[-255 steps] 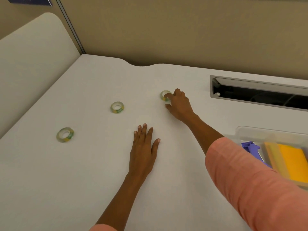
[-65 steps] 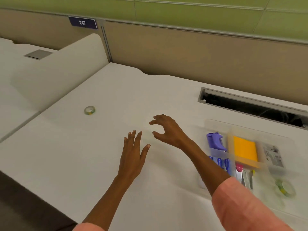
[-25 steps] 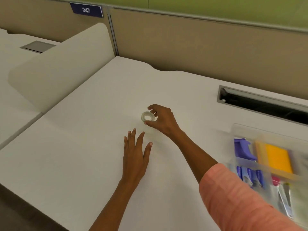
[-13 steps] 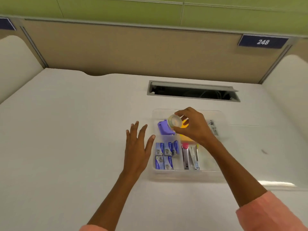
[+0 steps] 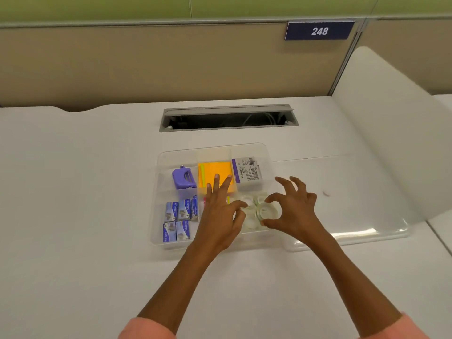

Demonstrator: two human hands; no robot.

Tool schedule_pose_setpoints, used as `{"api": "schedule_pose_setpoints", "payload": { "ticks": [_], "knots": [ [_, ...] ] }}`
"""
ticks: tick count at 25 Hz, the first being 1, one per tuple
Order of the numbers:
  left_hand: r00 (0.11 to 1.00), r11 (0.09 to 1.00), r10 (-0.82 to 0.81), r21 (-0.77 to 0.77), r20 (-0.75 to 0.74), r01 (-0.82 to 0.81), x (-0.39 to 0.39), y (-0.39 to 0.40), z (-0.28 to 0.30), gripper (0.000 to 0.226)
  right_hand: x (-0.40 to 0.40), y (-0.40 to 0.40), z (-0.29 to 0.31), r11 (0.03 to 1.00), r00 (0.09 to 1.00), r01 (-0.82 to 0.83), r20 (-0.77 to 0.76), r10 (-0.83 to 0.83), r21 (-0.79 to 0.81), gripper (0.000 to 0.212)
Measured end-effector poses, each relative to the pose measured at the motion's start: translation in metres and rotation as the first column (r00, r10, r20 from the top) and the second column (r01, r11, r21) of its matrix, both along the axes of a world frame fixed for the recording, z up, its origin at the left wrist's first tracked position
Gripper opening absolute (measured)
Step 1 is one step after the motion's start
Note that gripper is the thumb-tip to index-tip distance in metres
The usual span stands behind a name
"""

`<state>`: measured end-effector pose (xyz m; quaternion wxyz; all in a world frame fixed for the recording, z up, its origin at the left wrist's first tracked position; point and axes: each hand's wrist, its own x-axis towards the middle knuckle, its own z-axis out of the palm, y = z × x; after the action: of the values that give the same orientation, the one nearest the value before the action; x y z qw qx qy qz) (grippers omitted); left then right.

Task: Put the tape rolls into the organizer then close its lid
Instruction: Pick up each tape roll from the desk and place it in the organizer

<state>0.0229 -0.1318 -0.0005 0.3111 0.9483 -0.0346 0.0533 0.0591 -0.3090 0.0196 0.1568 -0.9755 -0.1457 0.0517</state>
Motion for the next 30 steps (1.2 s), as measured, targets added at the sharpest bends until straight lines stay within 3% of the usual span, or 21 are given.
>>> {"api": "schedule_pose_setpoints", "payload": {
  "ticks": [6, 11, 15, 19, 30],
  "knots": [
    [0.986, 0.965, -0.003, 0.258, -0.165, 0.046, 0.006, -0.027, -0.004, 0.053, 0.005, 0.003, 0.001, 0.994, 0.966, 0.077, -0.242, -0.095, -0.083, 0.051],
    [0.977, 0.959, -0.014, 0.272, -0.215, 0.073, 0.01, -0.026, -0.005, 0.053, 0.011, 0.009, -0.002, 0.986, 0.925, 0.117, -0.347, -0.153, -0.122, 0.051],
    [0.979, 0.97, -0.012, 0.234, -0.204, 0.061, 0.009, -0.025, -0.007, 0.052, 0.007, 0.01, -0.002, 0.986, 0.947, 0.126, -0.283, -0.152, -0.109, 0.049],
    [0.975, 0.978, 0.01, 0.206, -0.22, 0.037, 0.01, -0.025, -0.008, 0.052, -0.003, 0.013, -0.001, 0.999, 0.992, -0.009, -0.123, 0.004, -0.037, 0.034],
    [0.977, 0.979, -0.006, 0.2, -0.212, 0.05, 0.007, -0.022, -0.007, 0.034, -0.007, 0.013, -0.009, 0.996, 0.989, -0.011, -0.146, -0.001, -0.084, 0.03]
  ]
}}
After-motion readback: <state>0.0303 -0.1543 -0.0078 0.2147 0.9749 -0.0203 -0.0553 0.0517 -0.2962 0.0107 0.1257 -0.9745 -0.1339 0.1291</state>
